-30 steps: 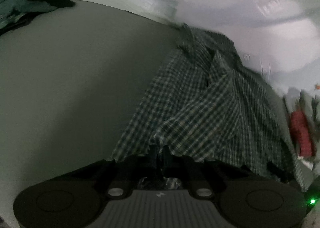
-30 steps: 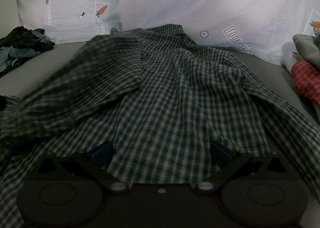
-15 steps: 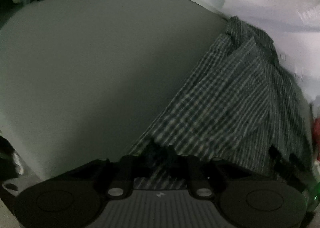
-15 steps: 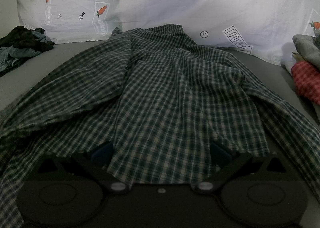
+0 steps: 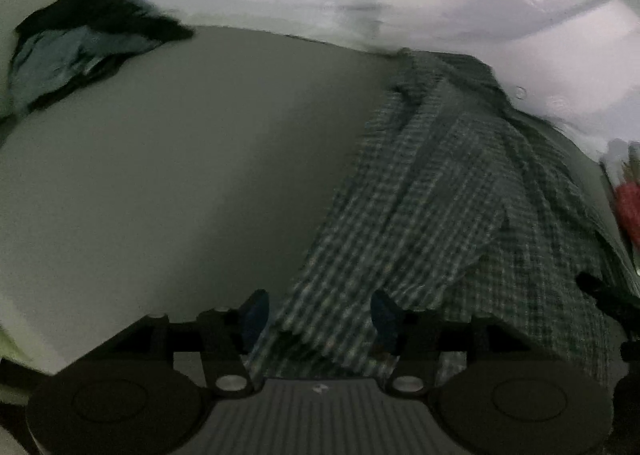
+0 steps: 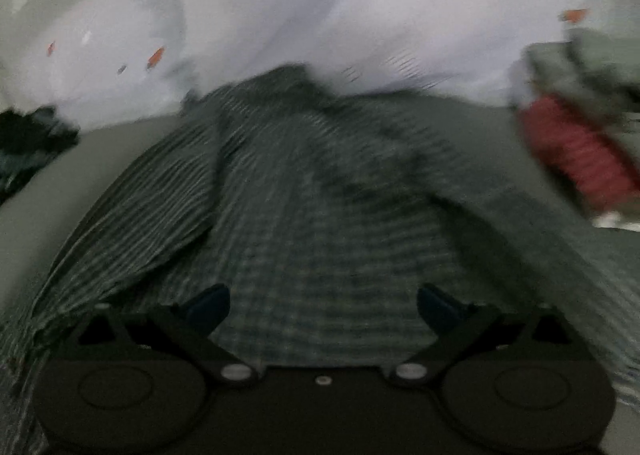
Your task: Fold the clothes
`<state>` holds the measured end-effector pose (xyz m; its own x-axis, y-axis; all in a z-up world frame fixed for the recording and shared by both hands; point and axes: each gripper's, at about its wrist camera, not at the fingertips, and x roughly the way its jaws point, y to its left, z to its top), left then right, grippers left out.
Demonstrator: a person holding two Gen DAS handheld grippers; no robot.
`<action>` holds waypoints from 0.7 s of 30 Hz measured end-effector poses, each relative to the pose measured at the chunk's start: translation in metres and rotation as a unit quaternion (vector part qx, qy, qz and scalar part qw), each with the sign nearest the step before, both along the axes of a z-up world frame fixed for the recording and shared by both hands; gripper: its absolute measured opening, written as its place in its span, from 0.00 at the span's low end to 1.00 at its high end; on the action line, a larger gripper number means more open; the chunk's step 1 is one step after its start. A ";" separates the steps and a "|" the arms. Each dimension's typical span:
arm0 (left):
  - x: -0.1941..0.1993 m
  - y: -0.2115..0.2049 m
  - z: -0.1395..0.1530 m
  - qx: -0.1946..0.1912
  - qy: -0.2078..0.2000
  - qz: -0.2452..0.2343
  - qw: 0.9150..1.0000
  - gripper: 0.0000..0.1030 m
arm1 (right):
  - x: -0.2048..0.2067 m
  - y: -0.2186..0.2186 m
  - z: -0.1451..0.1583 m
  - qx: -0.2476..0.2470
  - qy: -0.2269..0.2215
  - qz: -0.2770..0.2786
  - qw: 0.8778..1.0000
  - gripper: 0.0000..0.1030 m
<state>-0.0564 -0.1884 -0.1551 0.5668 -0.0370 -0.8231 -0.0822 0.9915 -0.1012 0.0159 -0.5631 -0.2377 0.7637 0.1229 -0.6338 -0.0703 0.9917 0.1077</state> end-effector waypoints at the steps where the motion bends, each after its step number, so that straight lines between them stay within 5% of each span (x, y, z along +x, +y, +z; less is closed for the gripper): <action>1: 0.003 -0.004 0.000 0.000 0.000 -0.009 1.000 0.58 | -0.006 -0.010 0.003 -0.003 -0.006 -0.017 1.000 0.98; 7: 0.015 -0.036 -0.003 0.000 0.000 -0.058 0.998 0.61 | -0.032 -0.077 0.007 -0.037 -0.014 -0.125 0.991 0.99; 14: 0.039 -0.064 -0.007 0.009 -0.006 -0.089 0.996 0.65 | -0.063 -0.175 -0.002 -0.028 0.003 -0.294 0.956 0.99; 21: 0.074 -0.076 -0.010 0.008 -0.006 -0.080 0.997 0.66 | -0.064 -0.222 -0.020 0.004 0.048 -0.355 0.934 0.98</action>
